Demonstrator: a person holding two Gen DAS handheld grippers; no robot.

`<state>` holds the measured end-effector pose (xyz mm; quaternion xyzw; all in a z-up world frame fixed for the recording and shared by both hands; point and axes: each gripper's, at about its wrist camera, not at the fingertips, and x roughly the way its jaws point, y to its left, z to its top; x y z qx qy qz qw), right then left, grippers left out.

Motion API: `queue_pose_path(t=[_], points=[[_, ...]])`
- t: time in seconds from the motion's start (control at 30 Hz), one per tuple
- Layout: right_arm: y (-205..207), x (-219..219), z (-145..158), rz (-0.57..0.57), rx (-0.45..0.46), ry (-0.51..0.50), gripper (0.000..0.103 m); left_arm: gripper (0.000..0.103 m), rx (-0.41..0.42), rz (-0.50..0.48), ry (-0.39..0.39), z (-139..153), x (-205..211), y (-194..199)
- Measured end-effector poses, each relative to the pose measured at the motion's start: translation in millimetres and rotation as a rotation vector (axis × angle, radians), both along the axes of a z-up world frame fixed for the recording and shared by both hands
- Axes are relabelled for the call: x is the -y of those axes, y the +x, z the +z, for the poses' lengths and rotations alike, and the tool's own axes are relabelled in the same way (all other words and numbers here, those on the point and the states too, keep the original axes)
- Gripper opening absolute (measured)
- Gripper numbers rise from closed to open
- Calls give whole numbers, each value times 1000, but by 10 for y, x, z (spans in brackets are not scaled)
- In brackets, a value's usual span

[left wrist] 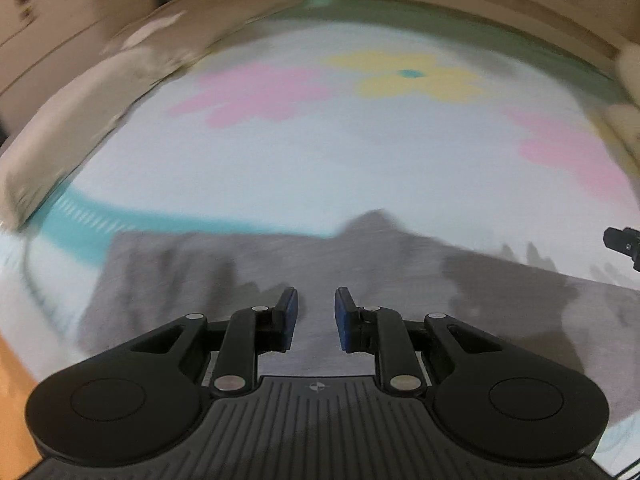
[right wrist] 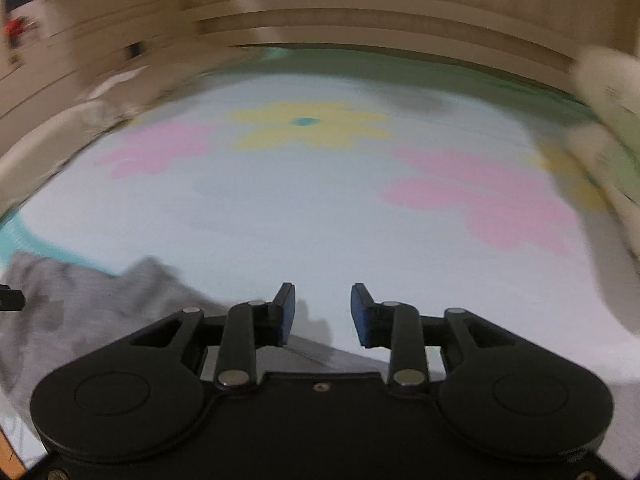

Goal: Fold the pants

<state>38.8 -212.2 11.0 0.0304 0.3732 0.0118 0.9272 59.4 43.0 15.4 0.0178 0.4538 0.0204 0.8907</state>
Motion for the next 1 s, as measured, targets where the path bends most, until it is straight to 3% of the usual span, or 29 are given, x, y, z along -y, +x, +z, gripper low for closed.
queue_pose_path(t=[0.13,0.33,0.6,0.83,0.97,1.0], points=[[-207,702,-26,-156,-51,72,43,20,-27,-81,-10,-61,473,20],[-653,1634,-108,-358,-100,-44,41,20,-95,-172,-2,-291,923,45],[-1311,2708,-413,-596,-191,20,41,20,-157,-235,22,-532,1391,44],[-1360,2959,-609,-564,-190,60,42,20,-166,-252,66,-673,1532,78],[-1347,3070,-712,-553,-183,121,64,20,-164,-242,80,-694,1522,110],[-1370,3090,-730,-546,-181,139,65,20,-166,-240,81,-698,1517,124]])
